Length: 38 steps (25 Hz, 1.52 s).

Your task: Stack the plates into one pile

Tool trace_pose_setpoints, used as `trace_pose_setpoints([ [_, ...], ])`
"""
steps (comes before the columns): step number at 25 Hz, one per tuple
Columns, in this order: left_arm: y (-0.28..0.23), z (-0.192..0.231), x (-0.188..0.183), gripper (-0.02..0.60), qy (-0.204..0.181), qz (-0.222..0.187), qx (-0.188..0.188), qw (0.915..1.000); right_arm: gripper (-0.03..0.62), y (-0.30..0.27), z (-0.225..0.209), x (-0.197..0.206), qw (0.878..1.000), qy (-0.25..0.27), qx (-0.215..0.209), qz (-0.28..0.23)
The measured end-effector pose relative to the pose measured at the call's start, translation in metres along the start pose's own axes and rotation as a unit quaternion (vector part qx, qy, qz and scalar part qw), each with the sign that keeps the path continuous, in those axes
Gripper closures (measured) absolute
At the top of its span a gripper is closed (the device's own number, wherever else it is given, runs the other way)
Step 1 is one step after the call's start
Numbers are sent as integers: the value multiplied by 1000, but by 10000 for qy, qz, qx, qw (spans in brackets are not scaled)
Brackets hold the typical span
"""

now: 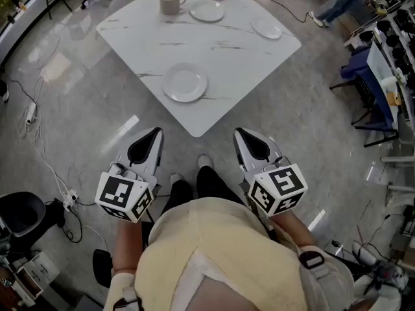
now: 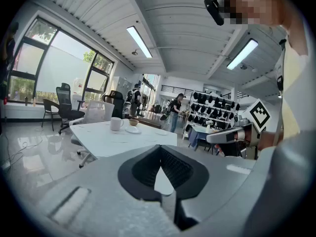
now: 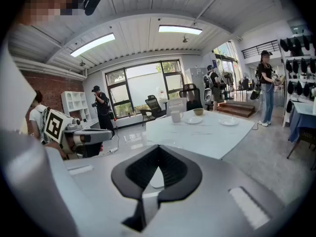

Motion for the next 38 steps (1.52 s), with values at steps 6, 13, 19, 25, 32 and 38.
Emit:
trace_pose_setpoints([
  [6,10,-5,7,583,-25,-66,-194,9998,592,10,2,10,9999,-49,116,-52],
  [13,21,-12,0,583,-108,-162,-198,9996,591,17,9,3,9998,-79,73,-184],
  [19,26,-10,-2,583,69,-212,-35,9997,592,11,16,-2,9997,-103,-98,-209],
  [25,24,-7,-2,583,73,-269,-66,9996,591,5,12,-6,9996,-83,-157,-205],
  [32,17,-5,-11,580,-215,-396,-531,9976,591,1,0,-10,9992,-12,-335,-220],
  [38,-2,-1,-14,514,-29,-473,-584,9972,591,-8,-21,-12,9986,-7,-506,-174],
])
Point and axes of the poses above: the fingertips, and each gripper's own axes: y backward along the fingers, z to its left, x out of its underside, the point moved 6 cm from there along y, backward along the fingers, and after that the axes turned 15 degrees about x, right-handed, at the moved point
